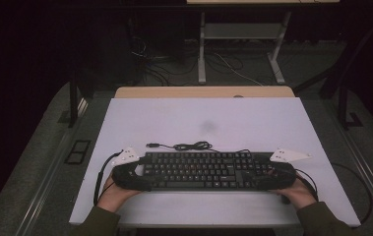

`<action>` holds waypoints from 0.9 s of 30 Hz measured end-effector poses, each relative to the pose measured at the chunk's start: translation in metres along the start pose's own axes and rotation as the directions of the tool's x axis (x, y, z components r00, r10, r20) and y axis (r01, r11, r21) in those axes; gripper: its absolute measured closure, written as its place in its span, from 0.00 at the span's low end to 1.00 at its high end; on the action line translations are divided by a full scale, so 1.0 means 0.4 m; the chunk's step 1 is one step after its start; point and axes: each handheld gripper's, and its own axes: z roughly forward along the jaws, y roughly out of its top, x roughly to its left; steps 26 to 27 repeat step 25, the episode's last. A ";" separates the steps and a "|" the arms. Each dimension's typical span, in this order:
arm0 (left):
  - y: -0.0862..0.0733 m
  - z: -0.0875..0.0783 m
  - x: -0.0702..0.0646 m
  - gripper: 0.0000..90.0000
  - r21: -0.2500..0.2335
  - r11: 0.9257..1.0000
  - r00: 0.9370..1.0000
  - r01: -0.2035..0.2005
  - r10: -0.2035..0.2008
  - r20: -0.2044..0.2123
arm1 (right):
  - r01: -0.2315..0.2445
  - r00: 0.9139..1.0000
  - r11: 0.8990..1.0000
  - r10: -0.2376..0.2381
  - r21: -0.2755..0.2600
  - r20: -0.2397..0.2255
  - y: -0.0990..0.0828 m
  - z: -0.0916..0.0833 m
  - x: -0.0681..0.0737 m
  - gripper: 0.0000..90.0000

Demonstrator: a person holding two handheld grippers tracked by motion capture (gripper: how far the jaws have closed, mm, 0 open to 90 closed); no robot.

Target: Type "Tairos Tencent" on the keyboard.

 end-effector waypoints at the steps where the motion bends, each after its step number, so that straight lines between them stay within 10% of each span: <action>1: -0.001 0.000 0.000 0.15 -0.001 1.000 1.000 0.001 -0.001 -0.002 | 0.000 1.000 1.000 0.000 0.000 0.001 -0.004 -0.004 -0.001 0.16; 10: -0.007 0.005 -0.001 0.00 0.017 1.000 0.999 0.025 -0.024 -0.028 | 0.022 0.999 1.000 -0.022 0.011 0.032 -0.026 -0.027 -0.015 0.16; 27: -0.008 0.000 -0.001 0.02 0.018 1.000 0.999 0.014 -0.013 -0.037 | 0.022 0.998 1.000 -0.022 0.005 0.060 -0.035 -0.045 -0.034 0.16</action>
